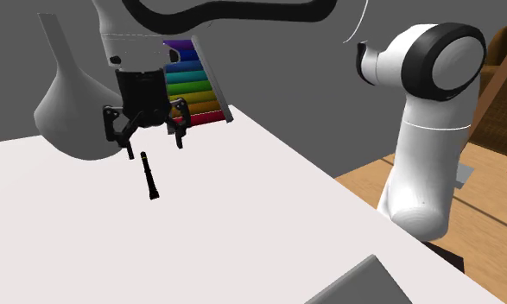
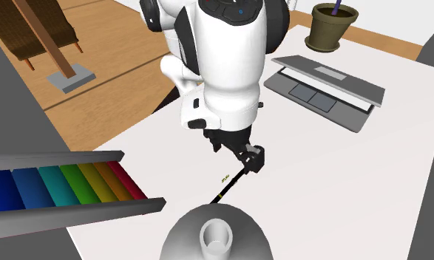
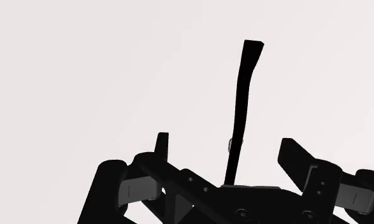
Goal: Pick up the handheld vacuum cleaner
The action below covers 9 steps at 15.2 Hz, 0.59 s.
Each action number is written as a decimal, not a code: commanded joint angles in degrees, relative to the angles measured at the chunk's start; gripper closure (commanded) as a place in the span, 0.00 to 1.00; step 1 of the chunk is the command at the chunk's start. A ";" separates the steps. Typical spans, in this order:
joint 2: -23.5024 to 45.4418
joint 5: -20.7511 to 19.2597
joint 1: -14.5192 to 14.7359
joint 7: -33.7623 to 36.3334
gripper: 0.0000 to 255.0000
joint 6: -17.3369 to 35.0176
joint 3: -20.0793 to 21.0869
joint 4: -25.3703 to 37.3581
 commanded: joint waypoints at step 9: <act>5.25 -3.04 2.01 3.94 0.00 3.87 -0.04 0.64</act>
